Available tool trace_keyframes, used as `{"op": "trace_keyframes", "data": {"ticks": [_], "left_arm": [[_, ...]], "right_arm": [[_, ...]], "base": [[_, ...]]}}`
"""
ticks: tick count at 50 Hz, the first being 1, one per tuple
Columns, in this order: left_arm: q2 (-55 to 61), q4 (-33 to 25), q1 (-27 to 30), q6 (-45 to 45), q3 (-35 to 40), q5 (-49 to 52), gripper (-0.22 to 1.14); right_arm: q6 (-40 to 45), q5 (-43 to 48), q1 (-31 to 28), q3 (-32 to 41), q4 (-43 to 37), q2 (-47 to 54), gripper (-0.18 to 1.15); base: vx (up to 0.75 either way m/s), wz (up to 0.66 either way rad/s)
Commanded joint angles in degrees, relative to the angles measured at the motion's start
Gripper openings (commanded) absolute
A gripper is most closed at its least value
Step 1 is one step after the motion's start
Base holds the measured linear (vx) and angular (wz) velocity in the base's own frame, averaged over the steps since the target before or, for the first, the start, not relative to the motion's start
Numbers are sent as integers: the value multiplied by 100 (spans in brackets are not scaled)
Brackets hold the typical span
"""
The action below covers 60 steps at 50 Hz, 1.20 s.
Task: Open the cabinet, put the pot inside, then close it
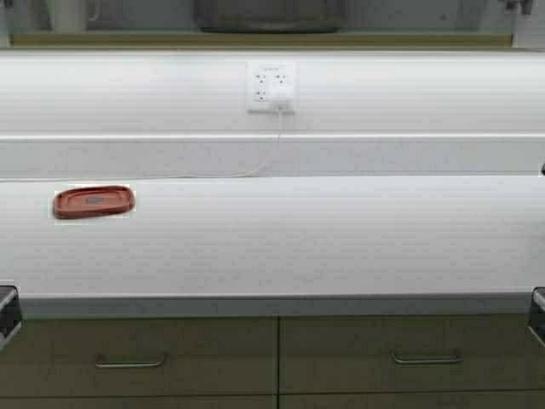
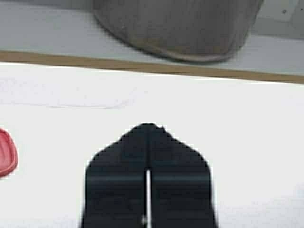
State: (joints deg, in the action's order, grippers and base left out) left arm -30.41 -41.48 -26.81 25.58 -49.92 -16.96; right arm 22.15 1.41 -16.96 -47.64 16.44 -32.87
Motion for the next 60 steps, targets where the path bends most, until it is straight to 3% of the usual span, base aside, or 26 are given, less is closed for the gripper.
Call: {"op": "trace_keyframes", "data": {"ticks": [1,19,34,39,47,60], "left_arm": [[0,9,158,0,193,0,5],[-492,158,2092,123,466,1125,5],[-246,703,4192,141,1608,2021,5],[-9,712,4729,123,2065,2250,5],[606,712,5458,132,2944,2294,5],[2250,721,5845,44,4957,2417,5]], "right_arm": [[-26,-35,220,44,-9,-316,8],[-88,-738,1608,281,264,-1151,8],[-79,-729,3129,861,510,-1046,8],[-79,-580,3700,1327,545,-598,7],[-79,-536,4140,2101,563,176,7],[-79,-510,4324,3639,571,1512,7]], "base": [[-23,9],[-24,3],[-27,7],[-22,5],[-19,1],[-13,2]]}}
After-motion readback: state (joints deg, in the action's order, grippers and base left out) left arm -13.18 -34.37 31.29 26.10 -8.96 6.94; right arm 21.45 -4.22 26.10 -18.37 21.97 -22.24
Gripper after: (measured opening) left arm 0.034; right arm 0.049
